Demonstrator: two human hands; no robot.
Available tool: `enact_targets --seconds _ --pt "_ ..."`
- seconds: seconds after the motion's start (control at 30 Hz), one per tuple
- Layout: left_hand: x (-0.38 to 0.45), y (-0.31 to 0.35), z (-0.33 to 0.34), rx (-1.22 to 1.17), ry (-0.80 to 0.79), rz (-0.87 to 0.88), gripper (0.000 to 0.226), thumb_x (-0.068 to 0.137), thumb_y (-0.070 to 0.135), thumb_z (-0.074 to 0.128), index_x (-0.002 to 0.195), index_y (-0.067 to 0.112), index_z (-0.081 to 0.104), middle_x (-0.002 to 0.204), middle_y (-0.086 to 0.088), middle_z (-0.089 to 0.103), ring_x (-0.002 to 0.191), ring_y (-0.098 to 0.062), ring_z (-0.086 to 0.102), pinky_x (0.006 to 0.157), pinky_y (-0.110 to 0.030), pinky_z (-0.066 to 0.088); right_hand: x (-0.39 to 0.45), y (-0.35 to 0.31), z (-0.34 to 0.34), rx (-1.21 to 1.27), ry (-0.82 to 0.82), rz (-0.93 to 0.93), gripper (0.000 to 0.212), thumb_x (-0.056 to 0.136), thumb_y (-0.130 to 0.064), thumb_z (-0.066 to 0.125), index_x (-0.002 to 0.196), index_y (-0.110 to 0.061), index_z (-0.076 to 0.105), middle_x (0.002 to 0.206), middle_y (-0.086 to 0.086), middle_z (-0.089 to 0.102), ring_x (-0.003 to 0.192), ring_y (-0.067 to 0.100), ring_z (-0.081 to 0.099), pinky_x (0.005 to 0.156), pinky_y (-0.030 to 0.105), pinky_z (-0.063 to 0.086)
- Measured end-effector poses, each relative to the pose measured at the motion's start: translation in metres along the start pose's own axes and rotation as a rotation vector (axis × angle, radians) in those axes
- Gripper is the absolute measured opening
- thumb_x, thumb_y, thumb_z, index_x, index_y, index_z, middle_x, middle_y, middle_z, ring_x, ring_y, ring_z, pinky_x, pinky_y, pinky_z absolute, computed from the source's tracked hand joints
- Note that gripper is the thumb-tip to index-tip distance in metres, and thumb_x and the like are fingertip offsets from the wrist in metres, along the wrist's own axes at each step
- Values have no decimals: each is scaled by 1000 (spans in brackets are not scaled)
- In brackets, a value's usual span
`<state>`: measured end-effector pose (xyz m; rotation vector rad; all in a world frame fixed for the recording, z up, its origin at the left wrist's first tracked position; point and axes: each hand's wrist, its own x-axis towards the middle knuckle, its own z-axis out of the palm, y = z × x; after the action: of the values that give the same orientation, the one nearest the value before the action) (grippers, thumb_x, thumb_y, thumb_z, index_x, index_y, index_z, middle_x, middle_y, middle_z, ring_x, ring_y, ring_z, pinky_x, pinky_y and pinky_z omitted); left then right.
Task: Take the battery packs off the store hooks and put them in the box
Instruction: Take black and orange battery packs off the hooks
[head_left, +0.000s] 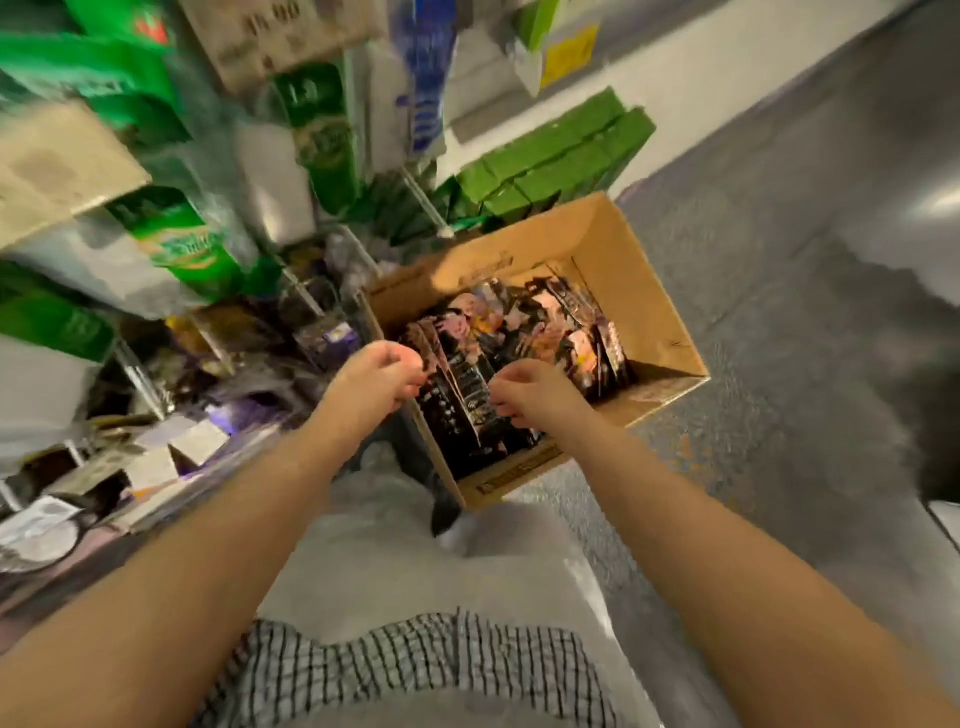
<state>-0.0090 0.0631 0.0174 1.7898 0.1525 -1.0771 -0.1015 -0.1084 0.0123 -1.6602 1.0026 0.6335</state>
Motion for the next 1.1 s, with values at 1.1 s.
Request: enact_targets --seconds 1.1 --pt "25 -38 22 -614 85 40 41 69 3 72 105 17 59 84 4 74 81 -16 72 70 -33 59 6 23 -4 163 -298 -250 19 92 -4 58 89 -22 65 79 -9 68 78 6 68 62 19 55"
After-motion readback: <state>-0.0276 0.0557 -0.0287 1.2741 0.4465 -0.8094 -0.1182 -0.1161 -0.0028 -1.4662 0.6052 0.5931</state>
